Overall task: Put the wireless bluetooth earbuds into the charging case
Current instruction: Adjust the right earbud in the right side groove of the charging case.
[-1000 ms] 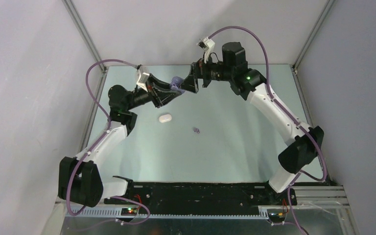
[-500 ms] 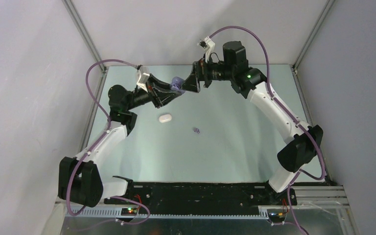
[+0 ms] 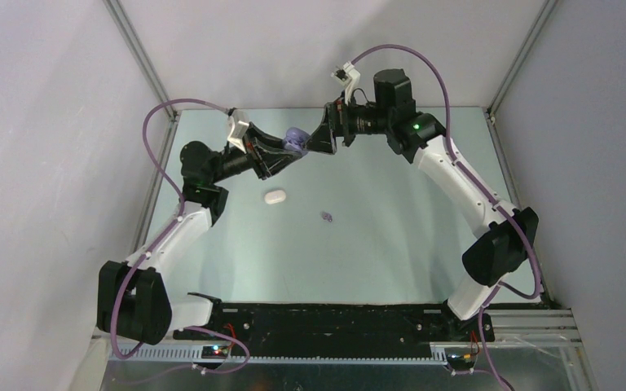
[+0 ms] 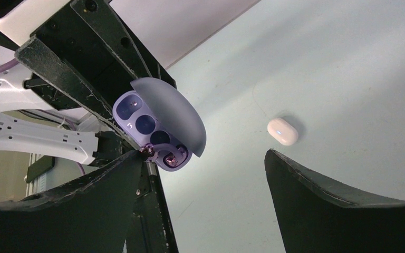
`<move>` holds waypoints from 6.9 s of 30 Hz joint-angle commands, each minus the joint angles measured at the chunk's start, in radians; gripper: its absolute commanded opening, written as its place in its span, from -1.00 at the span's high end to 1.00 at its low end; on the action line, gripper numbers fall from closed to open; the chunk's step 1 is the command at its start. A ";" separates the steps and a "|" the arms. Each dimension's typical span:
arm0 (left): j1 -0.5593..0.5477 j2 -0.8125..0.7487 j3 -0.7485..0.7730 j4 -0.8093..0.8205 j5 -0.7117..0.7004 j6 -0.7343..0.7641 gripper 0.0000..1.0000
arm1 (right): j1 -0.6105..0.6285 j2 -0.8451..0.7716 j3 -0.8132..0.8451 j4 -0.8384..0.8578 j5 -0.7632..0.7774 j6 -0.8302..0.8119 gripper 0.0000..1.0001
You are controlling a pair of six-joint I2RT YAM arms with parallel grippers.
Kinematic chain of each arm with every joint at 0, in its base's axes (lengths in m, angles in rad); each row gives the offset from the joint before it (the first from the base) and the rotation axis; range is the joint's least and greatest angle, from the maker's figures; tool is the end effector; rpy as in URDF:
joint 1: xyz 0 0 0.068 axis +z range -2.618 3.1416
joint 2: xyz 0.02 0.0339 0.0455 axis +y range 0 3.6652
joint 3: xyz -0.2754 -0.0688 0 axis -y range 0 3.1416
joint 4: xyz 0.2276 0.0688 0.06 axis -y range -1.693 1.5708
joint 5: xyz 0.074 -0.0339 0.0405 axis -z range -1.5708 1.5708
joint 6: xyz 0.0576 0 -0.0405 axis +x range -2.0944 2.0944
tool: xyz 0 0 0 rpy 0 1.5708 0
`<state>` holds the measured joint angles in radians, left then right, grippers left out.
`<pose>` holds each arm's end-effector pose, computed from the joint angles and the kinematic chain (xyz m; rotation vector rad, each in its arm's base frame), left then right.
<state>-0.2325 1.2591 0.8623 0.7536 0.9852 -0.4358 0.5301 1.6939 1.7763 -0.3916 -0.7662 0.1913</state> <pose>0.2495 -0.1084 0.3800 0.7791 1.2529 -1.1433 0.3126 0.2295 0.4302 -0.8671 1.7693 1.2000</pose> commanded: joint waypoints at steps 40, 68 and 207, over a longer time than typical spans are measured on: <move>0.008 -0.013 0.012 0.074 0.006 -0.009 1.00 | -0.050 0.041 -0.003 0.103 -0.182 0.063 -0.99; 0.018 -0.029 -0.009 0.047 -0.031 0.021 1.00 | 0.066 0.046 0.158 0.007 0.254 0.083 -0.99; 0.058 0.035 0.035 0.075 -0.019 -0.064 1.00 | -0.071 -0.087 -0.071 -0.020 -0.232 -0.162 -0.98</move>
<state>-0.1825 1.2800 0.8623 0.7822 0.9543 -0.4816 0.4755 1.6978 1.7157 -0.3878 -0.9062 0.1379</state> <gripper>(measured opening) 0.361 0.992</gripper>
